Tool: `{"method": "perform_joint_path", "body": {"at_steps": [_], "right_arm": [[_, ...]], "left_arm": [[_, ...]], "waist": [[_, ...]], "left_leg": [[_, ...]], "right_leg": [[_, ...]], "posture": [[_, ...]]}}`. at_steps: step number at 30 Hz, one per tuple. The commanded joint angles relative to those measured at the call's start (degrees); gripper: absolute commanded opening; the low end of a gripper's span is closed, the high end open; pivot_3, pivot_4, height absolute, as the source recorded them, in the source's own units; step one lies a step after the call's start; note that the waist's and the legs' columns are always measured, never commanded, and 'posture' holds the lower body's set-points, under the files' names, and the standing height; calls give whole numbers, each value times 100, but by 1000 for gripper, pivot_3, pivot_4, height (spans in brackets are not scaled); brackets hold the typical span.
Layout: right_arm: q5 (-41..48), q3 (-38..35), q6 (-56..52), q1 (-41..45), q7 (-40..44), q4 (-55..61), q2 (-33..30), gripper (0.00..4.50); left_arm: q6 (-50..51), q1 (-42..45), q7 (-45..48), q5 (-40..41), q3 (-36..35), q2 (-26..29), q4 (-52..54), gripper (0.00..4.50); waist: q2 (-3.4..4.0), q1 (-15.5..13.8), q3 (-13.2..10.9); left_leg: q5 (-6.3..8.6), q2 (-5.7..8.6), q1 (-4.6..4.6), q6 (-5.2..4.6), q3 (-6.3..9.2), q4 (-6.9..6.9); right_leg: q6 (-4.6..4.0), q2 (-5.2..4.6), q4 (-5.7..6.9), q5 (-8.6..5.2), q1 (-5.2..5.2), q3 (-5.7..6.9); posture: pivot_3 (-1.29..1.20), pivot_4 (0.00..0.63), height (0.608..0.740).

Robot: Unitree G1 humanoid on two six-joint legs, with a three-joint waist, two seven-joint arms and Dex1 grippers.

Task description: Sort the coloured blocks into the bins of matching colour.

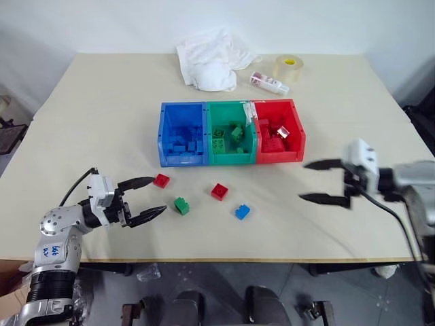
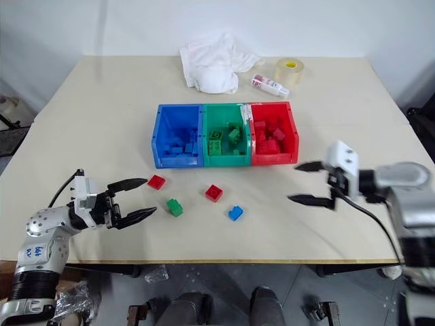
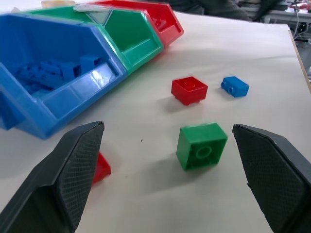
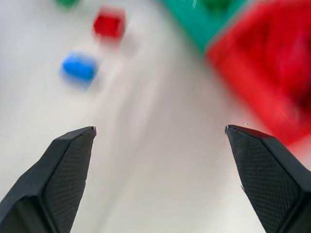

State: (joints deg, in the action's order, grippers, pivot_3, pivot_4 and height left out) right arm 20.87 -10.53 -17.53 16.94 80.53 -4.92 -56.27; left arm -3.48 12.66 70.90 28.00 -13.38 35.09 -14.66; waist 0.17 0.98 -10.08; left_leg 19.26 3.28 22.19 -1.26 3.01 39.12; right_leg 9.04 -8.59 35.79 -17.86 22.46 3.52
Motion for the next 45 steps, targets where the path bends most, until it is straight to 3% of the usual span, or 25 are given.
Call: {"method": "perform_joint_path", "body": {"at_steps": [1, 10, 16, 23, 30, 33, 37, 40, 43, 45], "right_arm": [[186, -571, 57, -458, 151, 213, -366, 4459], [297, -439, -33, -373, -27, 548, -389, 4459], [108, 736, -391, 217, -204, 1344, -65, 4459], [-656, 2488, -360, 1237, -391, 995, 1116, 4459], [-1421, 3245, 442, 1943, -427, -386, 1983, 4459], [-1511, 3296, 654, 2139, -378, -767, 2184, 3883], [-1531, 3254, 815, 2254, -325, -990, 2321, 2503], [-1410, 3108, 809, 2255, -328, -899, 2357, 1953], [-1153, 2842, 534, 2319, -382, -544, 2365, 1020], [-1020, 2661, 337, 2494, -492, -411, 2396, 870]], "left_arm": [[-124, 29, 135, 57, -121, 121, -94, 4500], [-169, 252, 210, 18, -86, 122, -302, 4500], [-169, 237, 217, 44, -85, 120, -223, 4500], [-134, 57, 104, 87, -87, 50, 79, 4500], [-34, -354, -112, 187, -192, 20, 598, 4500], [-1, -500, -195, 211, -256, 43, 741, 4500], [39, -610, -270, 245, -315, 64, 870, 4500], [57, -633, -303, 245, -340, 76, 894, 4500], [57, -603, -311, 236, -343, 79, 869, 4500], [50, -581, -303, 234, -345, 84, 839, 4500]], "waist": [[0, 7, 0], [0, -26, 0], [0, -81, 0], [-1, -87, 0], [-1, -54, 0], [-3, -13, 2], [-3, 57, 2], [-3, 62, 2], [-3, 60, 2], [-3, 59, 2]], "left_leg": [[0, -2, -2, 0, -5, 0], [0, -8, -7, 0, -18, 2], [0, -11, -7, 0, -17, 4], [0, -8, -3, 0, -11, 4], [0, -4, -3, 0, -3, 3], [-1, -7, -5, 2, -3, 3], [-1, -7, -7, 3, 1, 0], [-1, -6, -6, 3, 7, -1], [0, -6, -6, 4, 7, -1], [0, -4, -4, 4, 7, -1]], "right_leg": [[0, 0, 0, 0, 0, -1], [0, -1, -2, 0, 1, -6], [0, 0, -6, 0, 2, -7], [0, 1, -5, 0, 5, -6], [0, 1, 0, 0, 7, -4], [0, 4, 1, 0, 6, -2], [-1, 4, 5, 0, 6, 0], [-1, 3, 5, 0, 4, 2], [-1, 3, 4, 0, 7, 3], [-1, 2, 4, 0, 6, 2]], "posture": [[0, 150, 740], [0, 150, 740], [0, 150, 740], [0, 150, 740], [0, 150, 740], [0, 150, 740], [0, 150, 740], [0, 150, 740], [0, 150, 740], [0, 150, 740]]}}
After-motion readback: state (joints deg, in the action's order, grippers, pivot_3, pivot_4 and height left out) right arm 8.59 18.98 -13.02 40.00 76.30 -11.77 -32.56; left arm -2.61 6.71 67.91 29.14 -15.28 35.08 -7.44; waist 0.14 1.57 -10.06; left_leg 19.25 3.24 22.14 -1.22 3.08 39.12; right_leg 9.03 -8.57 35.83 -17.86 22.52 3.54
